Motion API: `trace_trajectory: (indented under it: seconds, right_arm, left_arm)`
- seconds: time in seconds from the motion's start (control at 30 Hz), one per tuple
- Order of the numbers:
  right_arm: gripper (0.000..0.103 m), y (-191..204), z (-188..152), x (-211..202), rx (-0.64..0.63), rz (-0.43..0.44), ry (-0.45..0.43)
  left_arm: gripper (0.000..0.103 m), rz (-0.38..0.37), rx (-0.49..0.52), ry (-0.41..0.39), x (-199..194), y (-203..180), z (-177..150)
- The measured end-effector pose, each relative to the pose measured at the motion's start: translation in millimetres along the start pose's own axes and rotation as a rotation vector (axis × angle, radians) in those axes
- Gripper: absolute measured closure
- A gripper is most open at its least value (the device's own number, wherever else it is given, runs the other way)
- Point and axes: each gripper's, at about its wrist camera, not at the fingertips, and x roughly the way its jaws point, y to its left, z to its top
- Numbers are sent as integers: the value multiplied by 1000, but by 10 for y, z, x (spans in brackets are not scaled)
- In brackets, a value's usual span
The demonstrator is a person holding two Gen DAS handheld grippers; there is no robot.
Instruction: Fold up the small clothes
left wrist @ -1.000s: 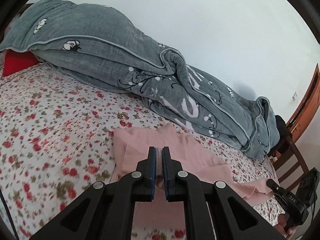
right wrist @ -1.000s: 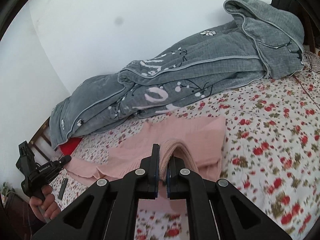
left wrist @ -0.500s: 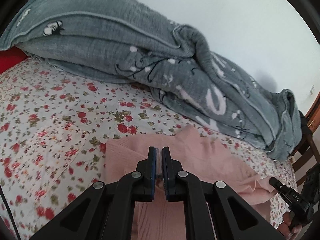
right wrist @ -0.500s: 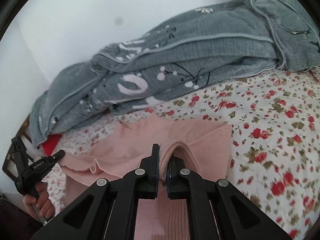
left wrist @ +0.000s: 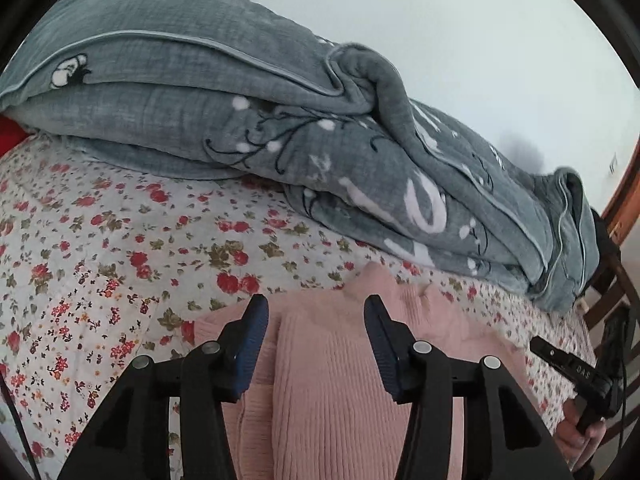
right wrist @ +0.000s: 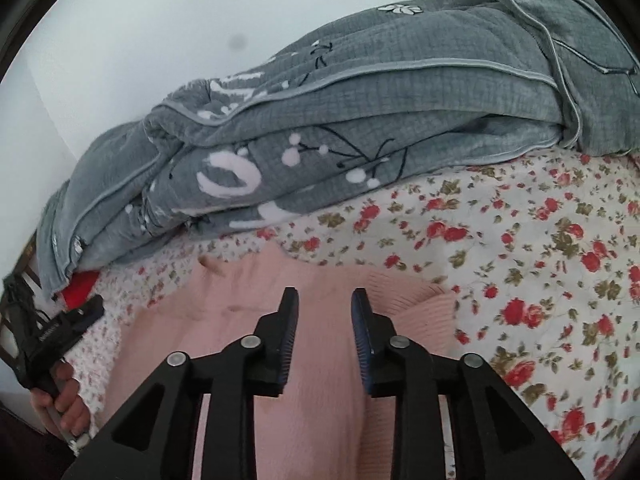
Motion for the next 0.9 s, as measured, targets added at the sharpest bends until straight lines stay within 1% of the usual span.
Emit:
trace_trajectory:
  seconds: [0.03, 0.13, 0.27, 0.33, 0.37, 0.43, 0.47, 0.5, 0.53, 0.57, 0.63, 0.67, 0.77, 0.83, 0.9]
  right_arm:
    - [75, -17, -11, 30, -5, -5, 14]
    - [75, -47, -33, 181, -29, -25, 83]
    - [75, -27, -68, 388, -65, -36, 162]
    - [75, -5, -88, 465, -85, -43, 177]
    - [75, 18, -91, 510, -101, -46, 183]
    - [75, 59, -93, 606, -132, -64, 201]
    - [80, 72, -90, 630, -139, -78, 205]
    - [84, 96, -88, 633, -151, -87, 198]
    - [98, 111, -84, 631, -160, -85, 191]
    - [97, 143, -86, 603, -177, -89, 177]
    - [98, 204, -75, 492, -208, -92, 118]
    - [98, 233, -55, 399, -219, -83, 79]
    - [98, 244, 53, 203, -206, -42, 13]
    - [98, 224, 125, 174, -186, -29, -8]
    - [98, 170, 168, 277, -172, -56, -4]
  left_arm:
    - [55, 7, 7, 10, 28, -6, -8]
    - [55, 39, 41, 74, 191, -35, -32]
    - [57, 49, 91, 196, 491, -41, -113]
    - [62, 68, 90, 216, 576, -21, -145]
    - [69, 71, 92, 221, 616, -12, -159]
    - [81, 71, 85, 218, 625, 13, -165]
    - [93, 68, 79, 216, 618, 23, -159]
    - [95, 57, 69, 210, 596, 46, -147]
    - [95, 42, 62, 199, 566, 60, -136]
    - [96, 30, 60, 179, 521, 70, -116]
    - [96, 9, 58, 140, 404, 73, -74]
    - [96, 0, 57, 127, 367, 65, -52]
    - [96, -15, 49, 87, 265, 53, 47]
    - [96, 7, 61, 66, 291, 44, 87]
    - [96, 35, 61, 64, 425, 81, 89]
